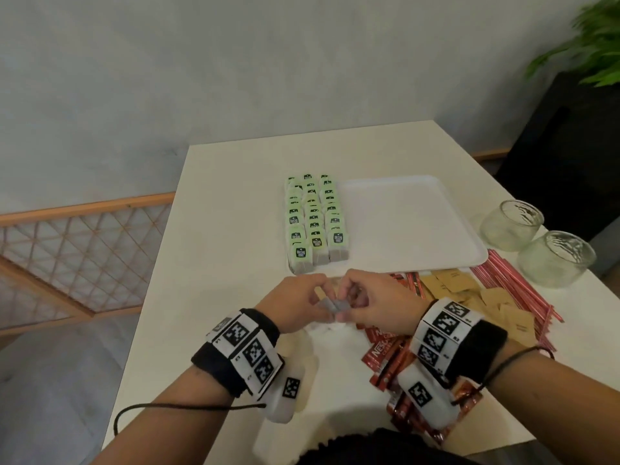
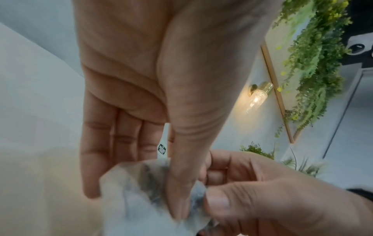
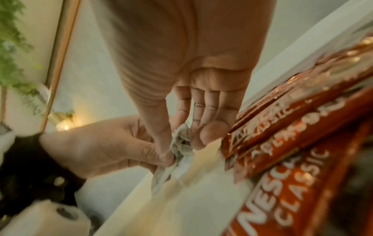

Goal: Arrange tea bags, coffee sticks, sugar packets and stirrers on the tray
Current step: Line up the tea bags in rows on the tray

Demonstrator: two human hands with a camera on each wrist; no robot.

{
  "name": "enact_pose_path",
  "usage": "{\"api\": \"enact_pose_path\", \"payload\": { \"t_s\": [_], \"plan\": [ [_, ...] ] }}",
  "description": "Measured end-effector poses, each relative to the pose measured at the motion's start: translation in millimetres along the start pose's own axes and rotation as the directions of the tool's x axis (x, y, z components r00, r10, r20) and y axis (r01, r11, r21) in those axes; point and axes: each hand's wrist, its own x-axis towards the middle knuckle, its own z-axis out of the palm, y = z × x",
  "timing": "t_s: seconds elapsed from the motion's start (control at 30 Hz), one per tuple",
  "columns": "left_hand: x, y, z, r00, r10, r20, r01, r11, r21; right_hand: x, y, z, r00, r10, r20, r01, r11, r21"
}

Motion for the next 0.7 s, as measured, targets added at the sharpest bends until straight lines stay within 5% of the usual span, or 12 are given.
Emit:
{"api": "enact_pose_path", "payload": {
  "t_s": [0.13, 0.27, 0.4, 0.57, 0.7],
  "plan": [
    [8, -1, -8, 0.998, -0.050, -0.024, 0.042, 0.963, -0.267, 3, 4, -18, 0.987, 0.064, -0.146, -0.051, 0.994, 0.095],
    [15, 1, -11, 0.981, -0.193, -0.029, 0.152, 0.849, -0.507, 8, 7, -35, 0.947, 0.051, -0.317, -0.058, 0.998, -0.011],
    [22, 19, -7, 0.967, -0.237, 0.095, 0.227, 0.632, -0.741, 11, 3, -34, 0.928, -0.060, -0.368, 0.018, 0.993, -0.116],
    [33, 32, -5, 0.974, -0.212, 0.083, 0.157, 0.363, -0.919, 13, 3, -20, 0.919, -0.163, -0.359, 0.130, 0.985, -0.114],
    [38, 30, -2, 0.964, -0.263, -0.027, 0.084, 0.401, -0.912, 11, 3, -20, 0.933, -0.202, -0.297, 0.191, 0.979, -0.066]
  ]
}}
